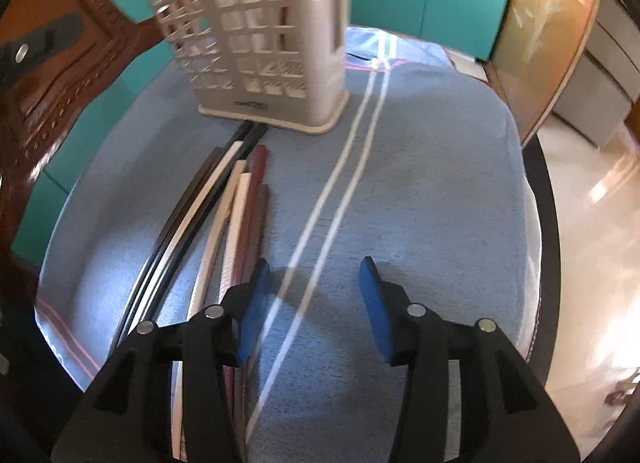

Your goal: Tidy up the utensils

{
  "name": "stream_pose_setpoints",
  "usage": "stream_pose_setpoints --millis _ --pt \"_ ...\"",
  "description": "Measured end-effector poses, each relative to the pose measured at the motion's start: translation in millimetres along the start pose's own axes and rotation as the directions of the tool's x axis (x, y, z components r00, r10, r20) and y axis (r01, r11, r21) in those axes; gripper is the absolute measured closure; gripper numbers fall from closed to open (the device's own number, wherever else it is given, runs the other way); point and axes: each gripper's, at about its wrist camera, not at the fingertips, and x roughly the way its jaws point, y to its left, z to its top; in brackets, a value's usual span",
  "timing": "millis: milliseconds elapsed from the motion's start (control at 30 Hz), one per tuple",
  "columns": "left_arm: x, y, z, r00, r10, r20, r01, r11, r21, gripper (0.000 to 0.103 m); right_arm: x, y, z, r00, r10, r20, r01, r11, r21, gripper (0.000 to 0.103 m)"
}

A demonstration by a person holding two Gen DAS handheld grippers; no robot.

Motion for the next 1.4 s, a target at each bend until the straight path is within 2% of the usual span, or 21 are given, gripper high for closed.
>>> stream_pose_setpoints --millis 33,67,100,200,300,433,500,567,633,667,700,767,933,967,1033,1067,1100,1233,1400 --pt "0.4 0.2 -0.2 1.000 0.000 -0.001 0.000 1.000 -0.001 0.019 -0.4 2.9 -0.3 1.000 -0.003 0.000 0.003 1.000 -0.018 0.075" --pt "0.1 0.7 0.0 1.000 0.000 -0.002 0.000 1.000 -0.001 0.018 -0.2 4.2 0.2 1.000 0.001 -0.001 -0.001 1.000 -0.030 0.079" --pt "0.2 0.7 -0.4 1.000 0.001 -0.004 -0.001 1.000 0.000 0.018 -0.6 6.1 -0.5 1.000 0.006 -0.004 -0.006 0.999 -0.038 0.087" --pt "1.8 -0.1 -0.9 1.000 0.002 -0.007 -0.002 1.000 0.003 0.018 -2.8 6.6 -3.2 1.000 0.008 -0.013 -0.009 0.998 -0.065 0.097" --pt "2.2 -1.1 -1.8 1.000 0.001 -0.010 -0.001 1.000 0.006 0.018 -6.1 2.4 -6.5 1.000 0.003 -0.020 -0.004 0.998 -0.060 0.100" --pt "3.5 -1.8 -1.4 1.000 -0.002 -0.012 0.002 1.000 0.008 0.018 -6.6 -14.7 -4.1 0.999 -0.042 -0.016 0.042 0.999 -0.025 0.100" --pt "4.6 -2.9 -2.0 1.000 -0.003 -0.016 0.003 1.000 0.008 0.018 -8.3 -22.8 -3.0 0.999 -0.032 -0.015 0.033 0.999 0.010 0.100" --pt "5.2 -4.8 -2.9 1.000 -0.005 -0.017 0.005 1.000 0.010 0.018 -9.1 -28.1 -1.3 1.000 -0.009 -0.004 0.009 0.999 0.043 0.096" --pt "5.9 -7.0 -3.8 1.000 -0.007 -0.019 0.008 1.000 0.013 0.017 -10.0 -29.5 -0.3 1.000 0.013 0.003 -0.013 0.998 0.067 0.074" --pt "6.3 -8.0 -4.1 1.000 -0.008 -0.019 0.008 1.000 0.015 0.017 -10.9 -28.8 0.5 1.000 0.025 0.016 -0.026 0.997 0.076 0.055" --pt "5.8 -8.3 -4.5 1.000 -0.009 -0.020 0.009 1.000 0.016 0.017 -10.7 -28.5 2.6 0.999 0.034 0.023 -0.036 0.996 0.078 0.050" --pt "6.4 -9.7 -5.4 1.000 -0.009 -0.023 0.010 1.000 0.019 0.017 -8.5 -20.5 5.4 0.999 0.044 0.023 -0.045 0.997 0.056 0.050" --pt "9.5 -10.2 -8.2 0.999 -0.004 -0.034 0.005 1.000 0.026 0.017 -1.5 -4.0 2.4 0.999 0.012 0.034 -0.012 1.000 -0.006 0.051" --pt "9.9 -9.8 -8.3 0.999 -0.002 -0.036 0.003 1.000 0.026 0.017 -1.8 -2.7 2.3 0.999 0.018 0.036 -0.017 1.000 -0.015 0.053" --pt "10.1 -8.8 -9.0 0.999 -0.002 -0.039 0.003 1.000 0.024 0.017 -3.3 -0.7 1.3 0.999 0.038 0.039 -0.037 0.999 -0.029 0.074" --pt "10.0 -8.4 -9.3 0.999 -0.002 -0.039 0.003 1.000 0.023 0.017 -3.6 0.9 0.6 0.999 0.040 0.033 -0.038 0.998 -0.043 0.079" --pt "10.3 -8.5 -9.7 0.999 -0.001 -0.040 0.002 1.000 0.023 0.017 -4.2 3.9 -1.9 0.999 0.037 0.018 -0.036 0.998 -0.057 0.089" --pt "10.6 -9.2 -11.3 0.999 0.001 -0.047 0.000 1.000 0.025 0.017 -7.3 12.9 -8.1 1.000 0.024 0.010 -0.023 0.993 -0.112 0.099" --pt "12.5 -11.3 -14.1 0.998 -0.005 -0.066 0.007 0.999 0.035 0.016 -13.7 -6.3 -11.4 1.000 -0.006 -0.008 0.006 0.998 -0.068 0.101"
